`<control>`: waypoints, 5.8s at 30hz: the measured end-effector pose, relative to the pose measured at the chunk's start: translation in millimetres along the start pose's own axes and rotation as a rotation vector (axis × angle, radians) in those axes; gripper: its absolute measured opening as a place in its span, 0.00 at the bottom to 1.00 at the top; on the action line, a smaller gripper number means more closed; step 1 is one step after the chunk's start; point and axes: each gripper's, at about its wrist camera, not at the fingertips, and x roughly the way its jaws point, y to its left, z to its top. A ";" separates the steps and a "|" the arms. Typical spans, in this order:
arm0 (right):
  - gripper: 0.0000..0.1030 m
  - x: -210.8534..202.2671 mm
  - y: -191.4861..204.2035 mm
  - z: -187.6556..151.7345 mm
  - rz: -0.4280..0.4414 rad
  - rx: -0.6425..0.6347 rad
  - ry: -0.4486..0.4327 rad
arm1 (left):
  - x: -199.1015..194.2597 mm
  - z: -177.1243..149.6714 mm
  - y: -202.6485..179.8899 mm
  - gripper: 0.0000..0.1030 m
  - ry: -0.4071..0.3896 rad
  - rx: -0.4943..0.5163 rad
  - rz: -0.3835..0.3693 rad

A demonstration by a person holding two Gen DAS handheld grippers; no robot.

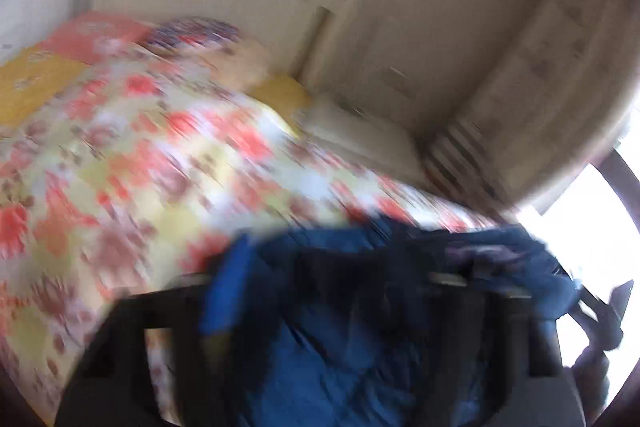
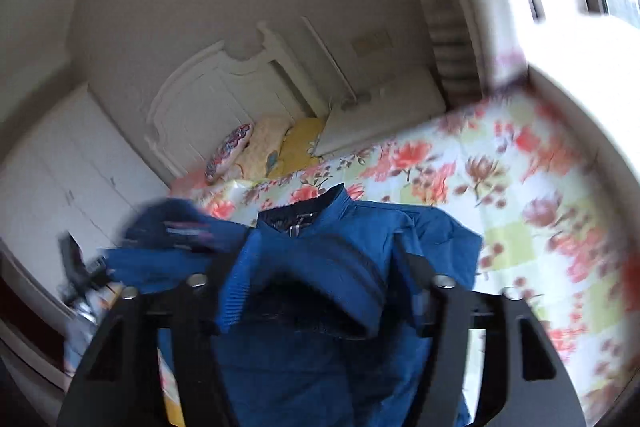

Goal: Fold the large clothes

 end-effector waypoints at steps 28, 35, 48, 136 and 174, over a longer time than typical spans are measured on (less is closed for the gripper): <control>0.14 45.8 54.9 0.9 -0.253 -0.549 -0.032 | 46.3 -2.6 -40.5 0.05 0.101 0.302 -0.142; 0.15 157.7 -1.9 12.1 -0.406 -0.422 0.176 | 158.5 5.4 -43.2 0.06 0.220 0.292 0.068; 0.15 151.5 -7.7 5.7 -0.378 -0.367 0.077 | 184.2 -33.3 -31.9 0.14 0.180 0.325 0.219; 0.42 -131.7 -11.0 -229.7 -0.173 -0.392 0.142 | -80.2 -212.9 46.7 0.76 0.181 0.220 -0.006; 0.75 107.0 123.9 -123.1 -0.312 -0.546 0.170 | 112.3 -171.0 -106.9 0.98 0.228 0.491 0.171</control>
